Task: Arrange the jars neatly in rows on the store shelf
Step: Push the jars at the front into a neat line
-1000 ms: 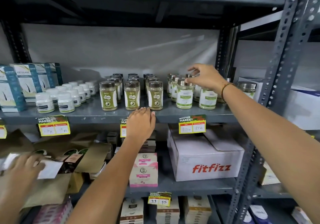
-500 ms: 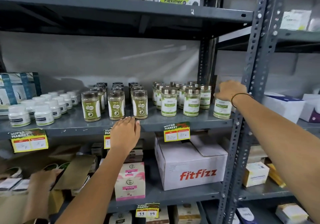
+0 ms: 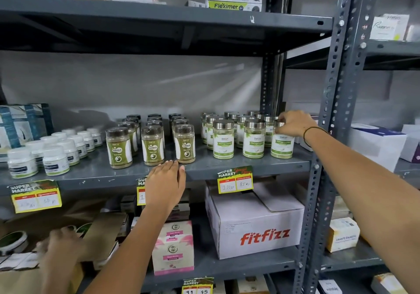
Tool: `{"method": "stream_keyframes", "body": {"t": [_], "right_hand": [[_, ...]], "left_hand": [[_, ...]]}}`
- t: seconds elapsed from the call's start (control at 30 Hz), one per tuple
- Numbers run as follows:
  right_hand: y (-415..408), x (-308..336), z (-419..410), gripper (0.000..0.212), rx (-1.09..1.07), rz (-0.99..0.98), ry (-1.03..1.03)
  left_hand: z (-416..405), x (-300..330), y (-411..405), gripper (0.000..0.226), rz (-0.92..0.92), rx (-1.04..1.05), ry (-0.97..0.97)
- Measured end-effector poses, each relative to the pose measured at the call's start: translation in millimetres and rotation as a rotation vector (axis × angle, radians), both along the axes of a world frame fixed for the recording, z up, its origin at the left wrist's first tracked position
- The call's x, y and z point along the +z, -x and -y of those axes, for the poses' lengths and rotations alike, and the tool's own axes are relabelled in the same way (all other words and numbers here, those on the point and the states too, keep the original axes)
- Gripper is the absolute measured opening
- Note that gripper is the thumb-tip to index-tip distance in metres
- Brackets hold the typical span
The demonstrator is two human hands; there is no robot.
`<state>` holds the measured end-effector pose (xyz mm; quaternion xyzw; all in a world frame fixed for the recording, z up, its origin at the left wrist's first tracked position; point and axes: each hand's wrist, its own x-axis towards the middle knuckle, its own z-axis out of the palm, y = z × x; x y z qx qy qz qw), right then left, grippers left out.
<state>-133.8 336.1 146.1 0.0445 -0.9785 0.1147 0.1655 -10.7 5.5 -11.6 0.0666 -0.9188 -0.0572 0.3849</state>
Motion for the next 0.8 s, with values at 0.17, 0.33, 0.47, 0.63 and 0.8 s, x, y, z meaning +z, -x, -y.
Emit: {"method": "stream_keyframes", "body": {"t": [0.17,0.33,0.47,0.63,0.8], "right_hand": [[9,1,-1,0.060,0.069,0.001,0.103],[18,-2,-7,0.055,0.126,0.002,0.184],[23,-2,-10,0.055,0.150,0.017,0.189],[26,-3,-7,0.065,0.153,-0.014,0.228],[18,-2,19,0.064,0.309,-0.271,0.208]], "left_hand": [[1,-1,1,0.039,-0.022,-0.011,-0.015],[3,-3,4,0.042,-0.018,-0.016,-0.016],[4,-2,4,0.042,-0.020,-0.013,-0.016],[4,-3,4,0.042,-0.018,-0.015,-0.015],[3,-3,4,0.041,-0.030,-0.009,-0.004]]}}
